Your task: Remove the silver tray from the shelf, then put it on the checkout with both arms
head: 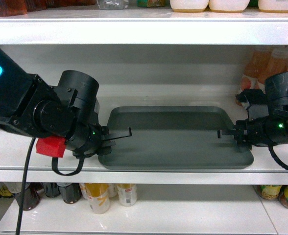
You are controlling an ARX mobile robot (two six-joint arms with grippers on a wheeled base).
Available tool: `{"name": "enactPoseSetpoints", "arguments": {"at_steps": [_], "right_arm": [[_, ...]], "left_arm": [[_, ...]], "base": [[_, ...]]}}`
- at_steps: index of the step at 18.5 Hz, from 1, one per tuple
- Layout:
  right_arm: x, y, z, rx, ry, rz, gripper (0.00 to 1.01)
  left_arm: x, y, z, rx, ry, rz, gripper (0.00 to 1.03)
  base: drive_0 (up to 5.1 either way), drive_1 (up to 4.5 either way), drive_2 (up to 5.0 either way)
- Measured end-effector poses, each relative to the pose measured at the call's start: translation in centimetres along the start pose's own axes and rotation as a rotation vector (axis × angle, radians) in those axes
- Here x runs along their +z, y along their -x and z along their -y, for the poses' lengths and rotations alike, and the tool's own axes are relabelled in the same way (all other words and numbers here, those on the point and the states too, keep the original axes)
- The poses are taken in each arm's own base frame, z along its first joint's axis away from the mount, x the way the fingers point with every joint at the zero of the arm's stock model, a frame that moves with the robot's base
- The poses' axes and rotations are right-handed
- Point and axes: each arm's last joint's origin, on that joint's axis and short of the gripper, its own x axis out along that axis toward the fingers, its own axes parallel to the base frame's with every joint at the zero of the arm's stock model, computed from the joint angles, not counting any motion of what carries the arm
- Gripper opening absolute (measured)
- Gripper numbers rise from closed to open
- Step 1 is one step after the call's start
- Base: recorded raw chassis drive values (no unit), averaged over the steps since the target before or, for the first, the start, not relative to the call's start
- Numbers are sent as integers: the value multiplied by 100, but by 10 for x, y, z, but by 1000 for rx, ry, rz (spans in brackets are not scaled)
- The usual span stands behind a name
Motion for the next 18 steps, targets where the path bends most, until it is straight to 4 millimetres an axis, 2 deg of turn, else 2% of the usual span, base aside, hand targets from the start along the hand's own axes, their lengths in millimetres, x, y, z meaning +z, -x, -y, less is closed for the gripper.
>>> {"name": "enactPoseSetpoints", "arguments": {"at_steps": [3,5,8,12,16,18], "right_arm": [[-15,20,-1,2,-13,6,4],[-29,40,-2,13,-18,7,4],[-45,71,-5,31,-12,26,4],[-52,122,-6,71,-23,112,4],[-67,176,-3,118,-61,148,4],[-77,211,-3,155,-88,188,3]], "left_arm": [[-20,21,-4,3,1,29,2],[-40,41,-10,21,4,44,2],[-59,74,-17,19,5,71,2],[-62,131,-20,-4,6,172,2],[-83,173,-24,4,-21,198,2],[-93,200,-26,12,-48,236,2]], "base": [[0,0,0],[0,0,0],[0,0,0],[0,0,0],[0,0,0],[0,0,0]]}}
